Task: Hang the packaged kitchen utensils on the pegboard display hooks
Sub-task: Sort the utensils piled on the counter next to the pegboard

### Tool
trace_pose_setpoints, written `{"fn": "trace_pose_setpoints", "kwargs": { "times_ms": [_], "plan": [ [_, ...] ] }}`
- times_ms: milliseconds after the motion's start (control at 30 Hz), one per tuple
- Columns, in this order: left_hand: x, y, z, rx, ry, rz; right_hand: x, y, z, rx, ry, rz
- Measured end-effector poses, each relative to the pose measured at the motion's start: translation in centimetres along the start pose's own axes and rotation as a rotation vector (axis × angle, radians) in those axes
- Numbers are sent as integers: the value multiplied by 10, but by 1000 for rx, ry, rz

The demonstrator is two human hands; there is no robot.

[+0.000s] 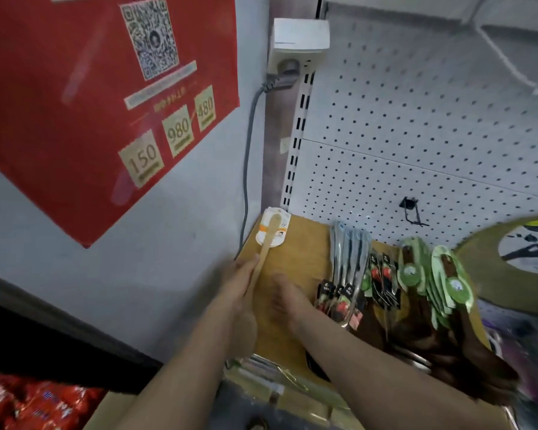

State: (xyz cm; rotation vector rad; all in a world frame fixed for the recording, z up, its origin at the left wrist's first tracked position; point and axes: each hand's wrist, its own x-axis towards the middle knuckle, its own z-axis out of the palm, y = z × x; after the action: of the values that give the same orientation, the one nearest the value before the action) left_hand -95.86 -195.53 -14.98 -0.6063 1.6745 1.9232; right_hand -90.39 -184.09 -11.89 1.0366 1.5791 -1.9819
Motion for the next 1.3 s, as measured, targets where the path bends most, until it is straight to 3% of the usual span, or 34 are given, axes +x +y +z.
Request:
{"fn": "trace_pose_setpoints", "kwargs": {
  "times_ms": [233,667,1000,1300],
  "plan": [
    [16,-1,-9,85,13,26,14,0,11,62,3,31],
    [12,3,-11,-7,-36,-126,29,12,26,157,2,70],
    [6,-3,-7,-60,-33,-78,33,30,18,227,106,-45],
    [-25,13,26,-132,-47,40,-3,28,-14,245,-29,-159]
  ]
}}
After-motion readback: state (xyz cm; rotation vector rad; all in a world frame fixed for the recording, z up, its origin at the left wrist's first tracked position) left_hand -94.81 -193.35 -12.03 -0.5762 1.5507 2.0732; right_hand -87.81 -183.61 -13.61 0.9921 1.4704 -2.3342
